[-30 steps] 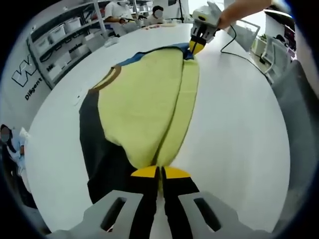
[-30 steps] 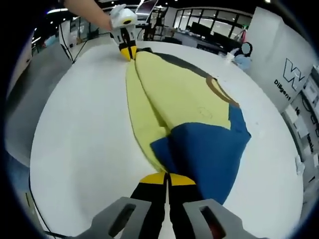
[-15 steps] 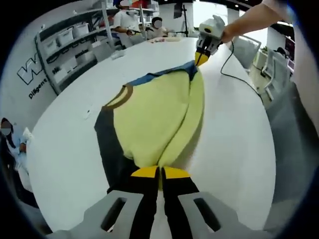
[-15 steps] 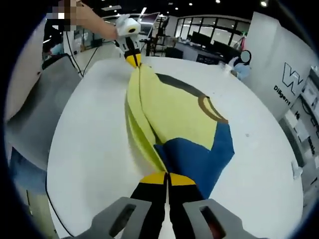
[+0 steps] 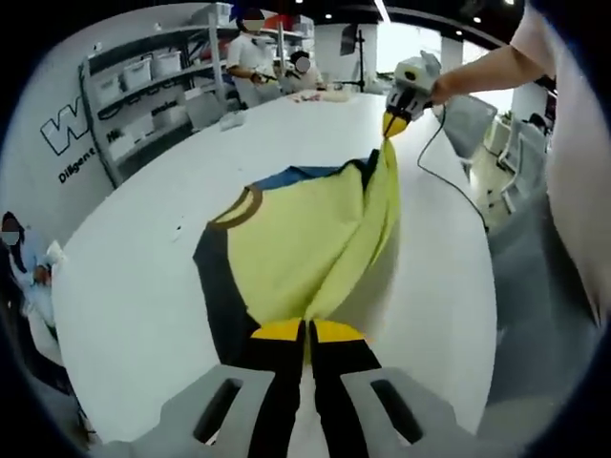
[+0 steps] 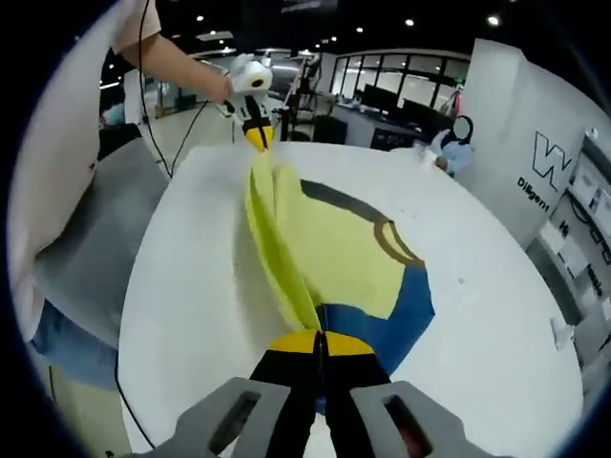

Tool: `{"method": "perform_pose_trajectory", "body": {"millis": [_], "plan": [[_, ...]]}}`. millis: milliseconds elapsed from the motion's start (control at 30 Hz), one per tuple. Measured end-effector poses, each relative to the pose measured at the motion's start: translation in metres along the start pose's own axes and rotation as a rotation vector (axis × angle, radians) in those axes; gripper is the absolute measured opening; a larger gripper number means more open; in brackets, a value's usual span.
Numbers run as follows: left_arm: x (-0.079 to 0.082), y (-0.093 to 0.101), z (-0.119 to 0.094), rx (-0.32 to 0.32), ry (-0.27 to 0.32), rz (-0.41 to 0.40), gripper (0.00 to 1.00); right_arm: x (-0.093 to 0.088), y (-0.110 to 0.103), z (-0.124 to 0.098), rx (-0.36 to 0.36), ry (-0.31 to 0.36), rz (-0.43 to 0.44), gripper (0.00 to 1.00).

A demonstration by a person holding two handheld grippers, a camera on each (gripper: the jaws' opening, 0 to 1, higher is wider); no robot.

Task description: Fold the garment on the visible template until the final outline fits inside the template.

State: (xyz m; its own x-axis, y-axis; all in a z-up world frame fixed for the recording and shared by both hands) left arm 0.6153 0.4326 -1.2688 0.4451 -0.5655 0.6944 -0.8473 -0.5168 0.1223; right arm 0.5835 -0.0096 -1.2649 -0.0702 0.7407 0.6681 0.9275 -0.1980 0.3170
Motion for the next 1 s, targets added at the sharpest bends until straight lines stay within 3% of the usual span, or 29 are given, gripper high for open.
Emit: {"method": "perform_pose_trajectory", "body": {"millis": [367,767,1000], "plan": [[-0.035,0.033,0.002,-0.063,-0.063,-0.004,0.03,-0.004,-0.043,-0.005,0.066,-0.001,0.016,0.00],[-0.078,0.067,0.012,-0.101,-0.124,-0.017,0.03,-0.020,-0.101,0.008,0.174,-0.043,0.015,0.00],[-0.100,0.085,0.017,-0.127,-0.174,0.014,0.03,-0.028,-0.130,0.014,0.233,-0.088,-0.048,0.00]]}}
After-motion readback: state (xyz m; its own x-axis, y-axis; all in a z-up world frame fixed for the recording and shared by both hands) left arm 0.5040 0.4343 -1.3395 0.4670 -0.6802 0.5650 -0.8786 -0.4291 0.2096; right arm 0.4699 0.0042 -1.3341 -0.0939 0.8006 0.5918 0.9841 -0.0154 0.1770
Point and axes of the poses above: the point that each gripper's makers call its tool centre point, and the gripper's own axes: z roughly forward along the fingers, y roughly to its right, x roughly out of its top, the point moved 9 cm from there along -z, roughly backward along the fingers, and after that the axes turned 13 degrees about -z, right-handed, at the moved point
